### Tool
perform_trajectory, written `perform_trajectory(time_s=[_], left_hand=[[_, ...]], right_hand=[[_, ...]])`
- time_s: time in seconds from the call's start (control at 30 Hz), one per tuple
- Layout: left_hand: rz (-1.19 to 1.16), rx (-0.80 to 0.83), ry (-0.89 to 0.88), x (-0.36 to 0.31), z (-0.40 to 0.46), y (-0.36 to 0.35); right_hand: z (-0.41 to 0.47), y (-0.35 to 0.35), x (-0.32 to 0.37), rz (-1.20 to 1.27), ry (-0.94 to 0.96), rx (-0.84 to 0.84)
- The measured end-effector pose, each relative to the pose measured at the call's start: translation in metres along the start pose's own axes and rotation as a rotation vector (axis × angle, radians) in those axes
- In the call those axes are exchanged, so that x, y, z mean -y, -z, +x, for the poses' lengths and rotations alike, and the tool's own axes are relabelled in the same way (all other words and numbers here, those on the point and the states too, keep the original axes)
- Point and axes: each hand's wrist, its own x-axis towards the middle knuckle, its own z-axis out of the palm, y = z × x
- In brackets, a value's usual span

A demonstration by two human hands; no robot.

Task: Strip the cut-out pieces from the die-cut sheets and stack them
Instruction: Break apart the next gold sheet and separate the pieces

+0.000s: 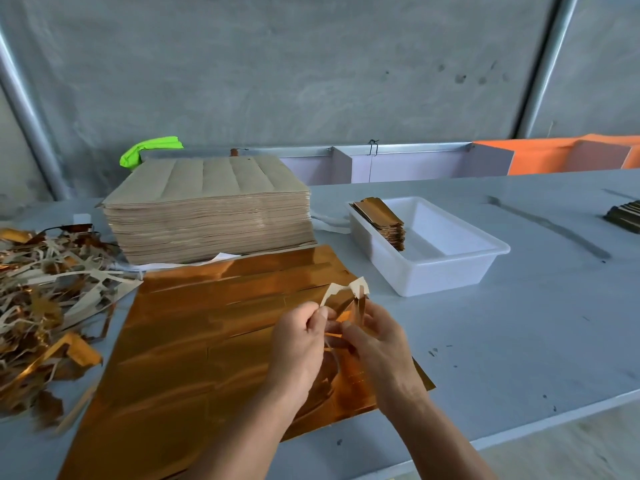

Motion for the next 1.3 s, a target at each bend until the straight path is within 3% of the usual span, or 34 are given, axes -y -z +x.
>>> perform_trajectory(time_s=[0.2,0.37,0.5,0.67,0.87,1.03,1.2,1.3], left_hand=[[-0.281,-0.064,0.204,-0.006,0.004,0.006],[-0.339,-0.134,0.222,-0.007,0.01,0.015],[-0.368,-0.138,0.222,-0.001,0.013,0.022],[-0.082,-0.168,0.077,0.014,0.013,0.022],[0.366,-0.164,0.057,0.03,0.021,0.038],[0.463,-0.158,0.092,0.04,0.026,0.053],[0.109,-0.143,0.169,0.038,0.025,0.056],[-0.032,-0.136,0.138,0.03,0.023,0.053]], right_hand=[[0.001,0.004,-0.001,-0.133,-0.037,-0.082],[0.003,0.015,-0.003,0.088,-0.219,-0.142],[0.003,0.022,-0.006,0.199,-0.212,-0.158],[-0.001,0.026,-0.007,0.264,-0.226,-0.194],[0.004,0.037,-0.007,0.331,-0.252,-0.291],[0.009,0.052,-0.003,0.192,-0.158,-0.455],[0.023,0.05,0.0,-0.196,0.027,-0.578],[0.035,0.03,0.002,-0.398,0.11,-0.538]])
